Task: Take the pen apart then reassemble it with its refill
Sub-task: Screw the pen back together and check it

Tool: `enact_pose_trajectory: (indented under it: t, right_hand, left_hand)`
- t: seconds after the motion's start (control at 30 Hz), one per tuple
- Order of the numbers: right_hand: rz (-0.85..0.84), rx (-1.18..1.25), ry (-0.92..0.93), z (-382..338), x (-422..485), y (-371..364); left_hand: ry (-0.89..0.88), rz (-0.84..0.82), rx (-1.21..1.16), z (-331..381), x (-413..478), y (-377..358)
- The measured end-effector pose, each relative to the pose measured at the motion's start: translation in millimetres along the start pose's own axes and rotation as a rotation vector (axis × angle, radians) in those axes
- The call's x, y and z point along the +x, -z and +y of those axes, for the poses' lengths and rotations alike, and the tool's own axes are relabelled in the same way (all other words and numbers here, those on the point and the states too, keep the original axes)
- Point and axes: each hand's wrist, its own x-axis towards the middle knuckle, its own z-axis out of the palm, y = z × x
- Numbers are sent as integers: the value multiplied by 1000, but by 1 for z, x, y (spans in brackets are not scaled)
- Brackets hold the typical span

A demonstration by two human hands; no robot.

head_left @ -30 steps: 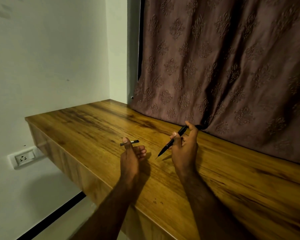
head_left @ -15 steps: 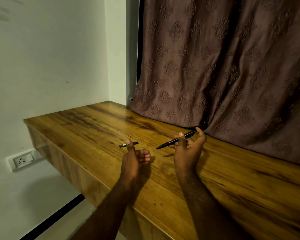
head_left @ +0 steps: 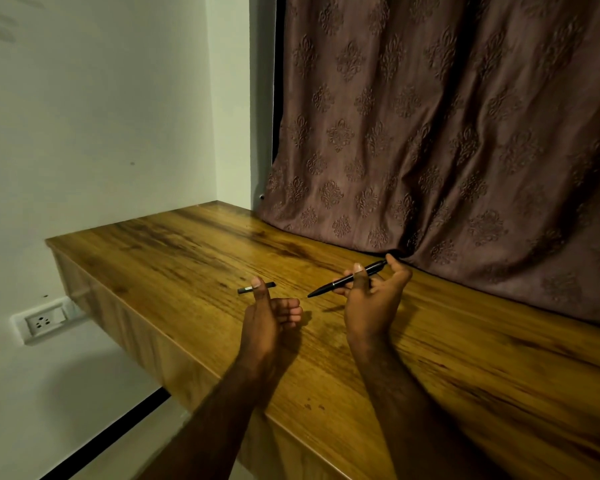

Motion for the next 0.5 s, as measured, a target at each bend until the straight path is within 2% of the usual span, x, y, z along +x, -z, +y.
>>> enact_pose_trajectory:
  t: [0.5]
  right_hand:
    - [-23, -33, -30, 4, 2, 5]
  left_hand:
    - [-28, 29, 88, -2, 1, -3]
